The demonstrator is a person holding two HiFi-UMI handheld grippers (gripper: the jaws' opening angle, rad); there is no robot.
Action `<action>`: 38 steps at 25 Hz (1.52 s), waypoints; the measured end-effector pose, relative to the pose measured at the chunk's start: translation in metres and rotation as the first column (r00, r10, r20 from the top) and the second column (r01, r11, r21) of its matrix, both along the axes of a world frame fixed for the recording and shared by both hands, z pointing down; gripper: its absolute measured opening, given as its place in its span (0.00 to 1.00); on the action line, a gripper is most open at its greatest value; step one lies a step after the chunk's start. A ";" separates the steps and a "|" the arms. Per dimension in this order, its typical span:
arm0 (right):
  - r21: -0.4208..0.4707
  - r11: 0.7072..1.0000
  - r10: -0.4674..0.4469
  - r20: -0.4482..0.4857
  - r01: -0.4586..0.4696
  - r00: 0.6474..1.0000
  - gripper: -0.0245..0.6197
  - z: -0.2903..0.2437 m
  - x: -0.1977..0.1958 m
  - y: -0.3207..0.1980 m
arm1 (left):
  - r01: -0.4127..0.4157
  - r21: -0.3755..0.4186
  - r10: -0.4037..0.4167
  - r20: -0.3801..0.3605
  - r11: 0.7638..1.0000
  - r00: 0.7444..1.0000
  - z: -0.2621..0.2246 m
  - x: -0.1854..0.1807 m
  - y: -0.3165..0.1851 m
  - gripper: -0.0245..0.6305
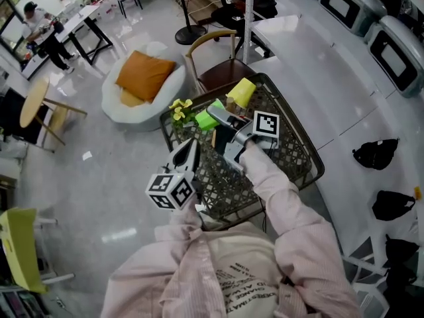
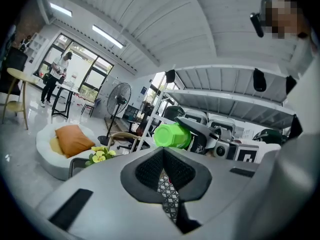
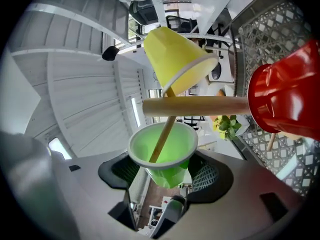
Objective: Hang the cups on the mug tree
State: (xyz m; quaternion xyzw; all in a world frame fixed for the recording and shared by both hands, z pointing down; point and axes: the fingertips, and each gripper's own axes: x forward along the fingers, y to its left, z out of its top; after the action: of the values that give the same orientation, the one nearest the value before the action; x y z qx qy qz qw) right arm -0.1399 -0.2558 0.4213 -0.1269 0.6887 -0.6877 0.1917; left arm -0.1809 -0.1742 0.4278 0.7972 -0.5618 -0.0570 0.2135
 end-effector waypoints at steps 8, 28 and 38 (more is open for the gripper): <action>-0.126 0.992 -0.002 0.091 0.013 0.996 0.49 0.003 0.001 -0.007 | 0.029 0.001 -0.029 0.005 1.000 1.000 -0.001 0.000 -0.004 0.03; -0.227 0.973 0.062 0.125 -0.032 0.990 0.49 0.014 0.007 -0.007 | 0.086 0.002 -0.086 0.011 0.996 0.996 -0.004 -0.001 0.006 0.03; -0.162 0.983 0.103 0.115 -0.084 0.988 0.54 0.012 0.011 -0.002 | 0.103 -0.004 -0.103 0.010 0.995 0.995 -0.004 0.000 0.015 0.03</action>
State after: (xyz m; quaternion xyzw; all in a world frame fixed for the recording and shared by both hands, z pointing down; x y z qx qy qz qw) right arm -0.1286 -0.2573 0.4337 -0.1311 0.6126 -0.7364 0.2555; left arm -0.1814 -0.1592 0.4239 0.7670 -0.6034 -0.0627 0.2092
